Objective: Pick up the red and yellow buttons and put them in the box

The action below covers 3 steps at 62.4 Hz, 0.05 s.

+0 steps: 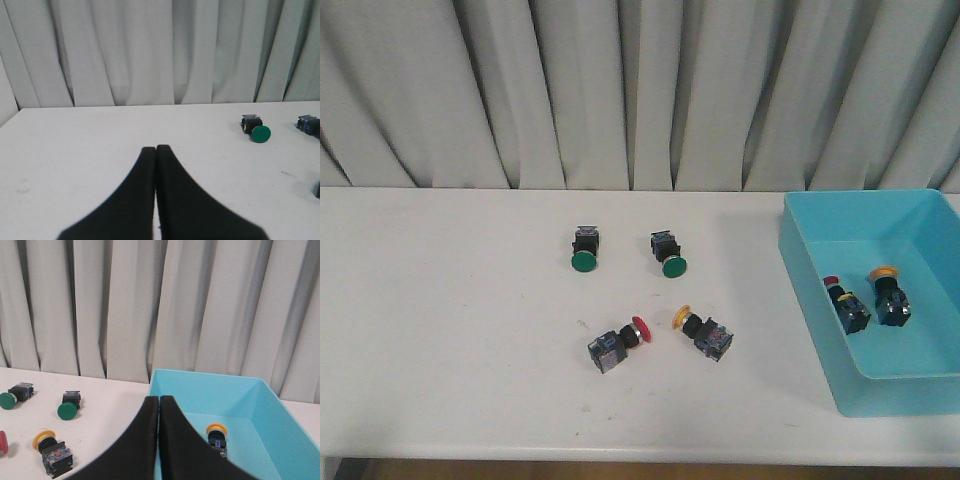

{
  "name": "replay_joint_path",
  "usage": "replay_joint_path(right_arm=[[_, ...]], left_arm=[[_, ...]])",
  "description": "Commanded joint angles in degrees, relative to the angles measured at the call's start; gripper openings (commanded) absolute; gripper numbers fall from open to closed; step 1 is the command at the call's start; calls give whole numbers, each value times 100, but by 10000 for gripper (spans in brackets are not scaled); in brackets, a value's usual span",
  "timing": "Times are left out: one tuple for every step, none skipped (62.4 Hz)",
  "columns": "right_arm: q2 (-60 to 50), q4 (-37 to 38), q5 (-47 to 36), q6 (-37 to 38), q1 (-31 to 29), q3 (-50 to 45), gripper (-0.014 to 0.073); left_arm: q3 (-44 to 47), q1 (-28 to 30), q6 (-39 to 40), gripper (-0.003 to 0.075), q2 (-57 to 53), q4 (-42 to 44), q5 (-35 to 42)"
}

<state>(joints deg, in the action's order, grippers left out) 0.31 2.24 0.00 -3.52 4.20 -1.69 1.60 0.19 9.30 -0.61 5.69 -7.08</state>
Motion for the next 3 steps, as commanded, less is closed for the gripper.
replay_joint_path(right_arm=[[66,4,-390,1,-4,-45,-3],[66,4,-390,1,-4,-45,-3],[66,4,-390,1,-4,-45,-3]], left_arm=[[260,-2,12,-6,-86,-52,392],[260,-2,12,-6,-86,-52,392],[260,-2,12,-6,-86,-52,392]])
